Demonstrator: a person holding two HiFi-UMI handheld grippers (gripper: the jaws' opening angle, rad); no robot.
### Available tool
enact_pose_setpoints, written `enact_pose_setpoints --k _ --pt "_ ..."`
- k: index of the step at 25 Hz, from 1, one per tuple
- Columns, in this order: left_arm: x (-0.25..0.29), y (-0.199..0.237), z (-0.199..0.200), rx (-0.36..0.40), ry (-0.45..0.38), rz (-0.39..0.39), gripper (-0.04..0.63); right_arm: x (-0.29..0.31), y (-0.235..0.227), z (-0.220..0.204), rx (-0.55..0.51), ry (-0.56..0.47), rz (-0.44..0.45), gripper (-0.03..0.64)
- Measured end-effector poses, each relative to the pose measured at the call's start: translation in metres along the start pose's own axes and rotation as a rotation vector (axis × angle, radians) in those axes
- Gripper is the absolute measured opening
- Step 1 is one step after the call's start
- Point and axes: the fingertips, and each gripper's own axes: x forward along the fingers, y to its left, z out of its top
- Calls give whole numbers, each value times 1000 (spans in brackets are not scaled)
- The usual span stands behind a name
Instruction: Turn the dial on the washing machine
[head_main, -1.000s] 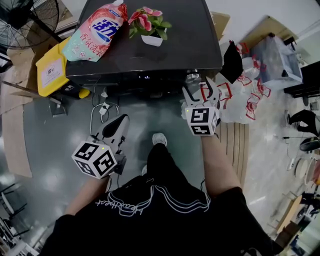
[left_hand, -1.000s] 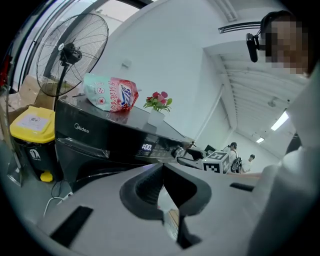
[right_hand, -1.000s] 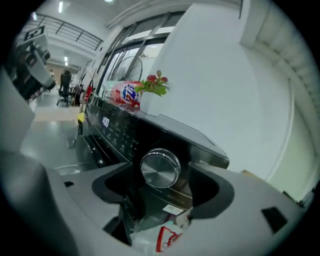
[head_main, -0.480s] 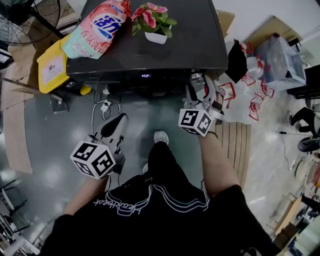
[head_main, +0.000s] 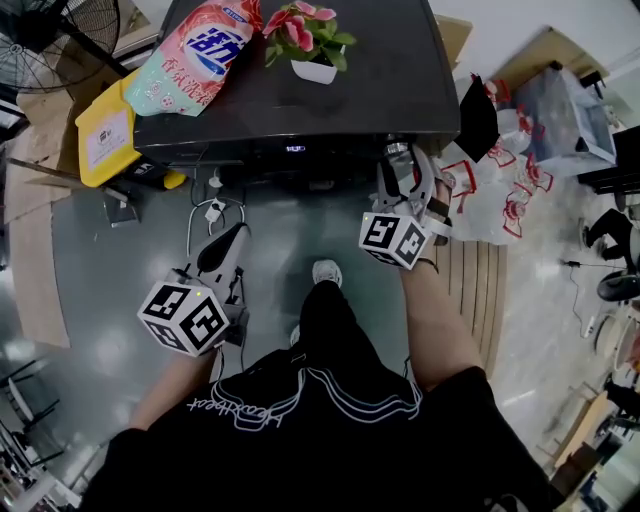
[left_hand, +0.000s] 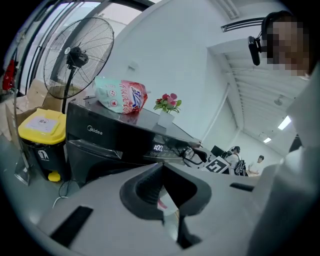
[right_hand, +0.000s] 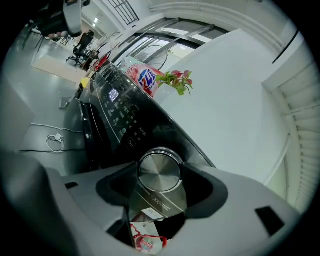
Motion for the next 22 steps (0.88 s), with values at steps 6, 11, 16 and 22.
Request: enact_pose_setpoints --k 6,11,16,22 --pt "-2 1 0 1 4 0 5 0 -2 -1 92 1 16 282" --pt "-3 2 -1 -7 1 0 5 0 -3 -3 170 -2 30 282" --pt "-5 6 -3 -16 3 6 5 1 -4 -3 281 0 56 282" --pt "-11 8 -3 -23 3 13 5 1 -6 -6 509 -2 94 282"
